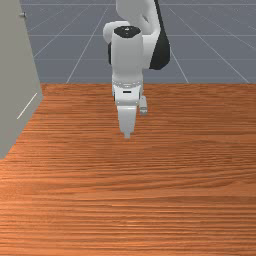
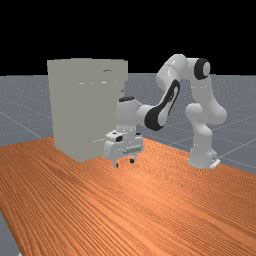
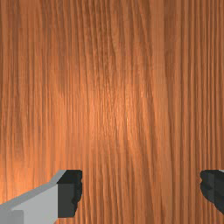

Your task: Open the drawer

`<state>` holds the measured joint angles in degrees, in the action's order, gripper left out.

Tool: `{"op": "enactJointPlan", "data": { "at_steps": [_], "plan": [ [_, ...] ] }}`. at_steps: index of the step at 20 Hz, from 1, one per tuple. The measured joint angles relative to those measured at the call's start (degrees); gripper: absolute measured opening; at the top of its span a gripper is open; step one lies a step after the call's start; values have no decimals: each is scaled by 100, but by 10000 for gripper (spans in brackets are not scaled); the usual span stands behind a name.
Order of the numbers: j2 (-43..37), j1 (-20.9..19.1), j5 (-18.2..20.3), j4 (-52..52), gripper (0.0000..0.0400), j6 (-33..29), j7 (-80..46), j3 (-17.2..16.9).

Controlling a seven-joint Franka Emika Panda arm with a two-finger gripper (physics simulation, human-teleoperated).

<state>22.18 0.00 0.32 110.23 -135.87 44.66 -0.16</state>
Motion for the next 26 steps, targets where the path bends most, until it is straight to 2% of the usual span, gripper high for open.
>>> {"op": "enactJointPlan", "data": {
  "at_steps": [1,2,4,5,6,7,9,11,14,23,26],
  "plan": [
    [-5,21,-97,29,249,70,-45,-59],
    [-2,24,-146,41,308,168,-172,-127],
    [-9,4,-189,41,366,265,-290,-203],
    [-314,55,-351,-149,224,1436,-1172,-378],
    [-815,48,-436,-564,137,2412,-2054,-557],
    [-1218,32,-504,-935,84,3041,-3021,-702],
    [-1585,43,-619,-1280,32,3670,-5188,-871],
    [-1519,125,-641,-1544,12,4135,-7437,-968],
    [-1334,194,-581,-1786,3,4530,-8827,-1030],
    [-1453,362,-608,-1831,0,4903,-9213,-925],
    [-1567,340,-662,-2577,0,5037,-9217,-978]
  ]
}}
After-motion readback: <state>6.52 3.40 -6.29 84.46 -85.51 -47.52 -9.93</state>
